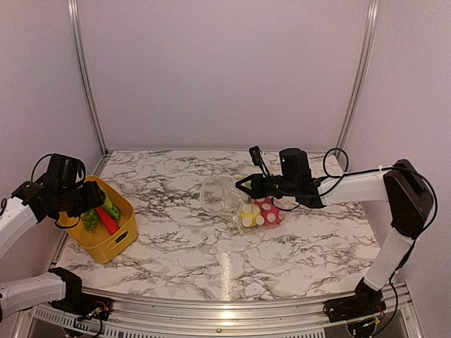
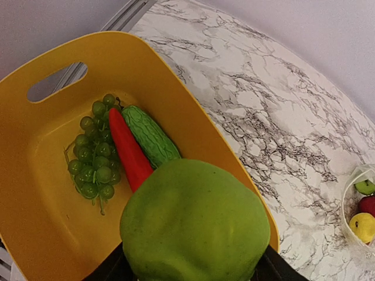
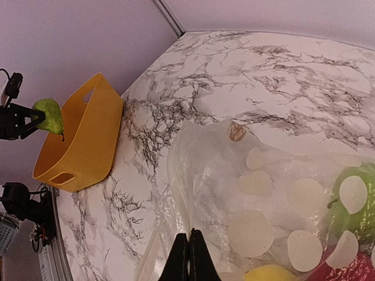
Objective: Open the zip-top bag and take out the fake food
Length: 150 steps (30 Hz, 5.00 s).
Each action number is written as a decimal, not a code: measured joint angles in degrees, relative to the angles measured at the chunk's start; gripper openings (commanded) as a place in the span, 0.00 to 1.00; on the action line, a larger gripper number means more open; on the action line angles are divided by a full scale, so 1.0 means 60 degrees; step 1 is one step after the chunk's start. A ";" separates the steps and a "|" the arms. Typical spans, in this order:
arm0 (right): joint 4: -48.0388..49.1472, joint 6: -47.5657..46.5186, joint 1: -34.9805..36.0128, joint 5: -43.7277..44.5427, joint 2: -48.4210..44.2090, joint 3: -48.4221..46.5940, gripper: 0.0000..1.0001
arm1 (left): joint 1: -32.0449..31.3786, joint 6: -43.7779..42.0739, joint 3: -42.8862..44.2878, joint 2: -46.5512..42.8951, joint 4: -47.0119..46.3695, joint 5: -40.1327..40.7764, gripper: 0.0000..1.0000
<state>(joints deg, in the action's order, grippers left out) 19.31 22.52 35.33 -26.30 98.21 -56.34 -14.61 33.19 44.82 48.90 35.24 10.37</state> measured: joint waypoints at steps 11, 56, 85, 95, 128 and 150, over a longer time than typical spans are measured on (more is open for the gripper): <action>0.0036 0.0000 -0.0007 -0.0055 0.0004 0.0000 0.00 | 0.0011 0.0029 -0.0503 0.1548 -0.0040 -0.1045 0.65; -0.0069 -0.0058 -0.0051 -0.0506 -0.0601 -0.0018 0.00 | -0.4444 0.0433 0.2415 0.8546 -0.9967 -0.5093 0.50; -0.0444 -0.0208 0.0131 -0.0018 -0.0765 -0.0015 0.00 | -0.5461 0.1155 0.5854 1.3329 -1.0914 -0.6714 0.86; -0.0528 -0.0182 0.0138 0.0273 -0.0769 0.0138 0.00 | -0.5632 0.1045 0.6492 1.4211 -1.0939 -0.7002 0.92; -0.0794 -0.0193 -0.0022 0.1894 -0.2007 0.1566 0.00 | -0.5450 0.0135 0.4382 1.1719 -1.0502 -0.5872 0.60; -0.0543 -0.0266 -0.0044 0.1373 -0.1541 0.1158 0.00 | -0.3311 -0.0138 0.0761 0.4841 -0.7442 -0.3512 0.57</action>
<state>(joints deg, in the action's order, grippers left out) 16.05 20.93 35.07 -18.06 88.97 -49.39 -34.48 32.36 49.39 77.95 -9.41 -10.70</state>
